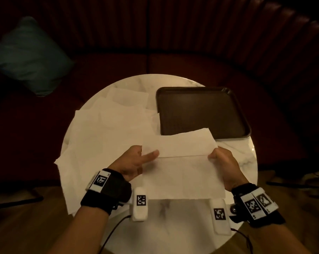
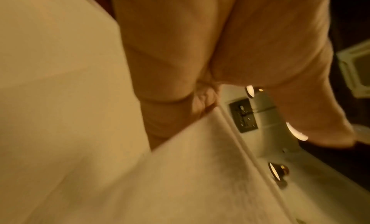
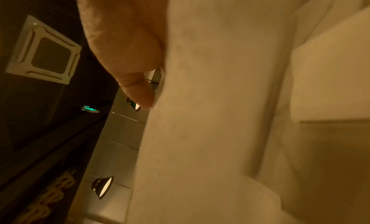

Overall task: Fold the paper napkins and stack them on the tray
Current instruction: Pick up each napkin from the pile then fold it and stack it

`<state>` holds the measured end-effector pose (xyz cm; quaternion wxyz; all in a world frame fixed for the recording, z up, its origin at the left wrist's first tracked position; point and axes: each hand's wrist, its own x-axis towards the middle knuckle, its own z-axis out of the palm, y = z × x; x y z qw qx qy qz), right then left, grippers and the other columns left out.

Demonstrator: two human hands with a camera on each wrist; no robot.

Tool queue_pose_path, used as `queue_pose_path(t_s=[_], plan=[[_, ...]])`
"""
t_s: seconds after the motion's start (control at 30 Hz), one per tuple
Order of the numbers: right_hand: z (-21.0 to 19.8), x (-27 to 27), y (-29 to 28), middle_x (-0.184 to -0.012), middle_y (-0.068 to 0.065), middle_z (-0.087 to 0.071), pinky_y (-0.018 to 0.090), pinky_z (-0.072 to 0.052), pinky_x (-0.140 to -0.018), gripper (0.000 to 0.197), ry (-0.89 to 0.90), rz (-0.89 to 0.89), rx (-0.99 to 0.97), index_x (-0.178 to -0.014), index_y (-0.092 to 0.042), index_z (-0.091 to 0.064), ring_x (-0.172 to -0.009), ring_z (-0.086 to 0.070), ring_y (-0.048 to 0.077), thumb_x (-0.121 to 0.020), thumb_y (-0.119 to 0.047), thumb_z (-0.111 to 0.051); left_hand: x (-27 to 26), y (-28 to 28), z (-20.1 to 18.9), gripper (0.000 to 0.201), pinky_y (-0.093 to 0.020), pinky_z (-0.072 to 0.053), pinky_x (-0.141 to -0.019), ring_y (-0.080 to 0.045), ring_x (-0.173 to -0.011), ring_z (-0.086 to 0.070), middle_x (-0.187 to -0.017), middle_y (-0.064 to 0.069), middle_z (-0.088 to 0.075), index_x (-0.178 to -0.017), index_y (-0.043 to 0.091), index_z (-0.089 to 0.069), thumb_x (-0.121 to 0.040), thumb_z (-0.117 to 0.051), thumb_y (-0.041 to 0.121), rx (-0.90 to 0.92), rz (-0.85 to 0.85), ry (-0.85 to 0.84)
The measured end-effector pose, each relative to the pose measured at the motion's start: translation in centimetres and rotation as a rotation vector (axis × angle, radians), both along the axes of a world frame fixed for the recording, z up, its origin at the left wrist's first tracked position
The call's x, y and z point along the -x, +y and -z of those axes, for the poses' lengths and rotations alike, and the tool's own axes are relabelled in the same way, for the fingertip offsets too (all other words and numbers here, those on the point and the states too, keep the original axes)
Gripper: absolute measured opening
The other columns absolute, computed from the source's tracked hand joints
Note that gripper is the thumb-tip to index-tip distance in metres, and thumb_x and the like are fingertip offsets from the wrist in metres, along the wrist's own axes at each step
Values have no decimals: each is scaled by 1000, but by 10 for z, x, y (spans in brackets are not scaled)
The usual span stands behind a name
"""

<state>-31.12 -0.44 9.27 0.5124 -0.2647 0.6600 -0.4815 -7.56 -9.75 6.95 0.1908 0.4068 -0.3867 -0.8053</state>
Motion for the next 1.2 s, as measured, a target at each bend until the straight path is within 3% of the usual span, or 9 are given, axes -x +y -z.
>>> queue_pose_path(t_s=[0.2, 0.33, 0.43, 0.53, 0.6, 0.7, 0.9, 1.03, 1.2], plan=[[8, 53, 31, -89, -1, -75, 30, -57, -66, 14, 42, -53, 92, -94, -17, -68, -83, -70, 19, -85, -9, -61, 58, 16, -13, 33, -32, -55, -83, -20, -92, -68, -104, -10, -70, -107, 4, -64, -75, -70, 1, 266, 66, -198], [11, 86, 45, -97, 10, -74, 44, -56, -84, 30, 50, -39, 157, -95, -20, -74, -92, -69, 26, -69, -35, -76, 86, 22, -17, 31, -34, -54, -85, -23, -98, -66, -104, -10, -69, -109, 6, -63, -78, -67, 2, 287, 0, -197], [14, 104, 58, -88, 2, -75, 32, -58, -74, 52, 1, -32, 196, -84, -25, -78, -84, -70, 17, -43, -55, -86, 104, 28, -19, 23, -27, -57, -77, -16, -87, -68, -92, -2, -72, -99, 11, -66, -80, -64, -1, 326, -6, -177], [13, 121, 68, -71, -4, -71, 20, -53, -54, 13, -112, -33, 196, -64, -22, -73, -66, -66, 14, -59, -30, -83, 115, 34, -20, 25, -19, -53, -56, -10, -63, -67, -65, 4, -70, -72, 10, -66, -82, -55, -11, 335, -1, -168], [17, 130, 72, -62, -3, -66, 17, -48, -46, 39, -92, -45, 181, -56, -23, -67, -57, -62, 11, -83, 2, -56, 120, 34, -21, 34, -19, -50, -48, -12, -54, -65, -58, 2, -67, -60, 7, -62, -83, -50, -14, 343, 10, -169], [21, 137, 76, -65, 9, -62, 18, -47, -43, 53, -111, -32, 141, -53, -19, -64, -58, -61, 20, -90, 10, -40, 124, 33, -24, 37, -20, -49, -45, -14, -53, -64, -58, -1, -66, -59, 7, -62, -87, -45, -12, 346, 20, -144], [29, 141, 82, -64, 5, -64, 18, -50, -49, 22, -122, 71, 113, -53, -7, -65, -61, -63, 13, -71, -6, -52, 134, 28, -24, 35, -16, -46, -52, -8, -57, -59, -62, -2, -64, -65, 0, -64, -87, -37, -4, 350, -21, -203], [57, 137, 103, -67, 14, -68, 23, -55, -55, 11, 209, -42, -39, -68, 1, -70, -61, -63, 19, -78, -2, -72, 153, 20, -3, 4, -15, -43, -62, 2, -58, -55, -71, 1, -68, -79, 9, -73, -77, -70, 13, 698, 168, -518], [87, 113, 141, -79, 11, -71, 19, -55, -56, 14, 180, 193, -121, -76, -10, -71, -58, -67, 9, -78, 4, -69, 203, 19, 25, 28, -19, -45, -79, -12, -86, -62, -96, 0, -70, -99, 11, -72, -75, -75, 23, 896, 240, -664]])
